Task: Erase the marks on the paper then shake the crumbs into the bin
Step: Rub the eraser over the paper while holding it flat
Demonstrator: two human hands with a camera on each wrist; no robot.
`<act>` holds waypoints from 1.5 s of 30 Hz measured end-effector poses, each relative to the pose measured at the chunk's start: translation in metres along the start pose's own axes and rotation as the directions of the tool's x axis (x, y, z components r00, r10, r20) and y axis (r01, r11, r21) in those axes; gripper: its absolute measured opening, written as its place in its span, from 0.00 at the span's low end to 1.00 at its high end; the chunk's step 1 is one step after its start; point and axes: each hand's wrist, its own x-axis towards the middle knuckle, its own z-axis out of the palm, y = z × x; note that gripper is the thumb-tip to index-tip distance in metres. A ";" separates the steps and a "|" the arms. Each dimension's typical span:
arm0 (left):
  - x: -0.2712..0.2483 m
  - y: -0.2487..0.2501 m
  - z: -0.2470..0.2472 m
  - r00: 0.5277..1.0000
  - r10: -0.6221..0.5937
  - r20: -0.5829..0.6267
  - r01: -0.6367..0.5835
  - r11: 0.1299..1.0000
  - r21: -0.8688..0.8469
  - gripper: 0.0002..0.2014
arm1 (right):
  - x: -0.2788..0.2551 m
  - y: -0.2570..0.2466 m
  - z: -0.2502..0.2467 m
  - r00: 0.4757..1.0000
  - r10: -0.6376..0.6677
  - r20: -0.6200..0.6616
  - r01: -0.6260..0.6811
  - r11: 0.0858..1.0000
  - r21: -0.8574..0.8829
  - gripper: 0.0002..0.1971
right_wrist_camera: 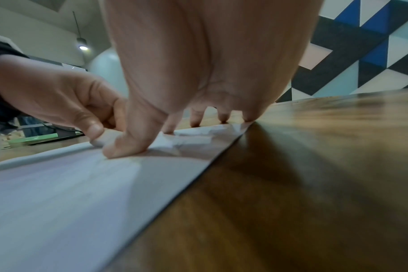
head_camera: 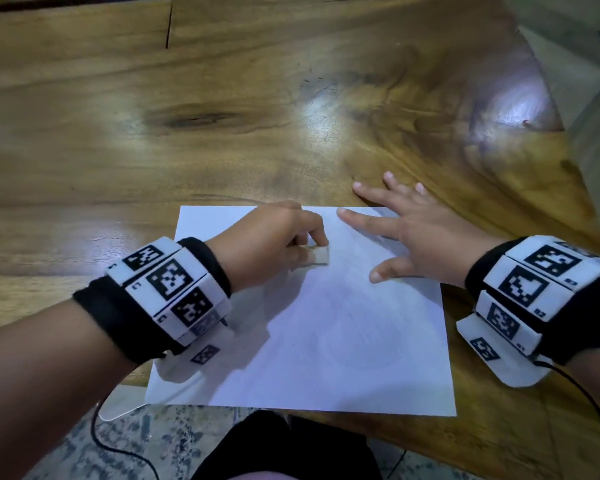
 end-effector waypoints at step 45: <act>-0.044 -0.023 -0.003 0.971 0.135 0.199 -0.145 0.989 0.040 0.03 | 0.013 -0.013 -0.011 0.995 -0.051 0.086 0.044 0.996 0.073 0.51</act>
